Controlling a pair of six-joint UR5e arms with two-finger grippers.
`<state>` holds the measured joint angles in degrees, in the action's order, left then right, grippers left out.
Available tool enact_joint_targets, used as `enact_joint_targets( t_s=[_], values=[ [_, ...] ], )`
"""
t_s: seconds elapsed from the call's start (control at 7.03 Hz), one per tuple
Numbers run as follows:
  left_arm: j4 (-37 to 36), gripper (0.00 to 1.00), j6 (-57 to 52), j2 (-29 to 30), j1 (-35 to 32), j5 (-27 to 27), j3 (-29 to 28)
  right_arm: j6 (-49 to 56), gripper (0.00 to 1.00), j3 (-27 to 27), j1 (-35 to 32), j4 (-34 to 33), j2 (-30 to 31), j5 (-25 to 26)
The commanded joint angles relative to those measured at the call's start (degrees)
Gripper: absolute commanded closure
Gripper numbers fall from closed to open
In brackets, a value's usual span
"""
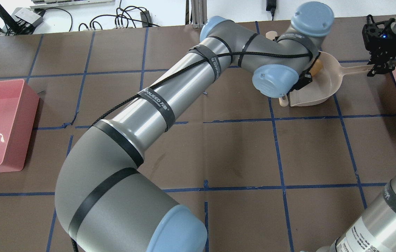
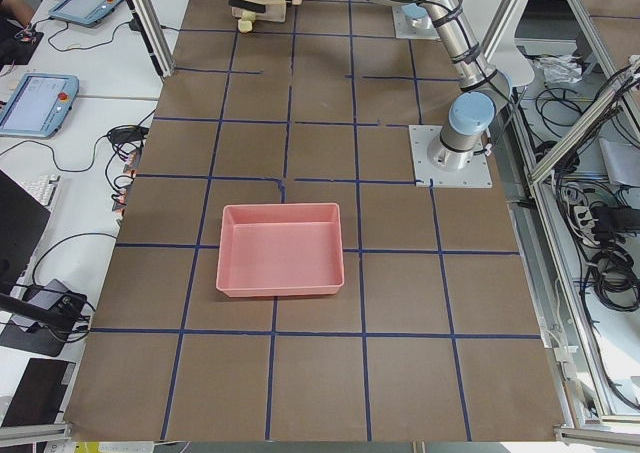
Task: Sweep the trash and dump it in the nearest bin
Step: 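Sweep the potato and sponge pieces into the dustpan with the left gripper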
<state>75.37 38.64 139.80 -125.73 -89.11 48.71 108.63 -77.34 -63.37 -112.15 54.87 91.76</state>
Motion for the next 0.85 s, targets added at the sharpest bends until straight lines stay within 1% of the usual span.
enact_joint_targets(
  t_s=[0.0, 0.14, 0.28, 0.43, 0.71],
  values=[
    [-0.14, 1.00, -3.02, 1.86, 5.74, 3.40, -0.02, 0.00, 0.94, -0.01, 0.00, 0.00, -0.28, 0.00],
    [-0.31, 1.00, -4.61, 4.31, 5.85, 3.41, -0.45, 0.00, 0.94, -0.01, 0.00, -0.09, -0.29, 0.00],
    [-0.05, 1.00, -8.46, 5.12, 5.59, 4.37, -0.28, 0.00, 0.94, -0.01, 0.00, -0.09, -0.29, -0.09],
    [1.17, 1.00, -9.80, 5.13, 5.23, 6.56, -0.19, -0.09, 0.94, -0.01, 0.00, -0.09, -0.29, 0.00],
    [0.92, 1.00, -15.33, 5.74, 3.92, 11.65, -0.36, -0.09, 0.94, -0.01, 0.00, -0.26, -0.37, 0.00]
  ],
)
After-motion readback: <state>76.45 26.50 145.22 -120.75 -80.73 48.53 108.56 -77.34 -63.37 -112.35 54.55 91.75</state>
